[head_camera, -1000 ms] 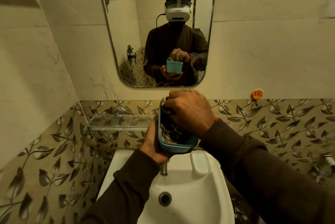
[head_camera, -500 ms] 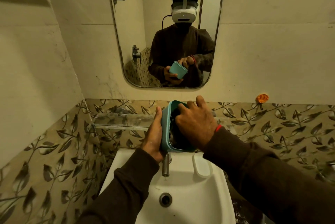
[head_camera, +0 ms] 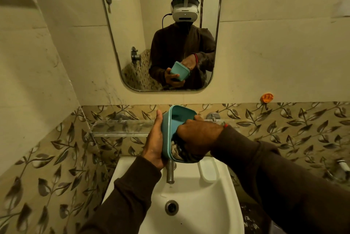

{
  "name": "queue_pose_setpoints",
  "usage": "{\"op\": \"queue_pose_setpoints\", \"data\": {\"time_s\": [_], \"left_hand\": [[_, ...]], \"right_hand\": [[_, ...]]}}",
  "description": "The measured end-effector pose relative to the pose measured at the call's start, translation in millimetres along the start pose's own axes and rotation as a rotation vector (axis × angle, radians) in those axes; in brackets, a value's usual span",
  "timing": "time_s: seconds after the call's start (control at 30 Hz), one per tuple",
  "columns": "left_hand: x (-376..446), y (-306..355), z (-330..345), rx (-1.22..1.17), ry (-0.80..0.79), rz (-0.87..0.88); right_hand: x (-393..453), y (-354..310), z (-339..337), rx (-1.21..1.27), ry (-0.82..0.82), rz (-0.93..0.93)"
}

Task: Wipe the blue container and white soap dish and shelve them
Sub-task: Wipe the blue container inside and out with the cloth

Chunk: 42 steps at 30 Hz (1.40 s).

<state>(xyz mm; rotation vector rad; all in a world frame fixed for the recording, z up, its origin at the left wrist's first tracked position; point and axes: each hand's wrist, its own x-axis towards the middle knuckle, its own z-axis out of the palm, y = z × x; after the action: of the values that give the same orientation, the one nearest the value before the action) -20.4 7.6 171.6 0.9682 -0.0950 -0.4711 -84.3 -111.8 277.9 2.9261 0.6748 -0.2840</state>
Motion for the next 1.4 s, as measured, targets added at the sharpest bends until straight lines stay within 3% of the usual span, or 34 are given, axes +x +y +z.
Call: {"op": "queue_pose_setpoints", "data": {"time_s": [0.3,0.47,0.53,0.63,0.67,0.77,0.83,0.93,1.07,1.4], "left_hand": [[-2.4,1.5,2.0,-0.078,-0.004,0.074],[-2.9,8.5,5.1,-0.152,0.018,0.080],[-1.9,11.0,4.4,-0.161,0.022,0.099],[-3.0,10.2,3.4,-0.181,0.049,0.110],[-3.5,9.9,3.4,-0.185,0.064,0.112],[-4.4,10.5,3.1,-0.185,0.111,0.122],[-3.8,12.2,2.9,-0.195,0.123,0.157],[-4.6,12.9,1.4,-0.228,0.115,0.189],[-9.3,8.7,-0.1,-0.285,0.068,0.133],[-12.2,15.7,-14.4,-0.204,-0.114,0.072]], "right_hand": [[6.1,-11.2,10.2,0.938,0.204,0.164],[8.3,-13.9,8.3,1.544,0.226,0.220],[10.4,-14.2,3.0,1.743,0.406,0.262],[18.0,-9.9,-0.1,1.461,0.728,0.350],[18.1,-9.8,-1.0,1.322,0.716,0.335],[15.5,-14.3,0.4,0.890,0.378,0.163],[16.4,-17.3,7.0,0.705,0.319,0.031],[16.0,-21.1,12.9,0.703,0.426,-0.075],[13.1,-19.5,12.8,0.620,0.431,-0.124],[2.7,-14.4,10.4,0.454,0.197,-0.183]]}}
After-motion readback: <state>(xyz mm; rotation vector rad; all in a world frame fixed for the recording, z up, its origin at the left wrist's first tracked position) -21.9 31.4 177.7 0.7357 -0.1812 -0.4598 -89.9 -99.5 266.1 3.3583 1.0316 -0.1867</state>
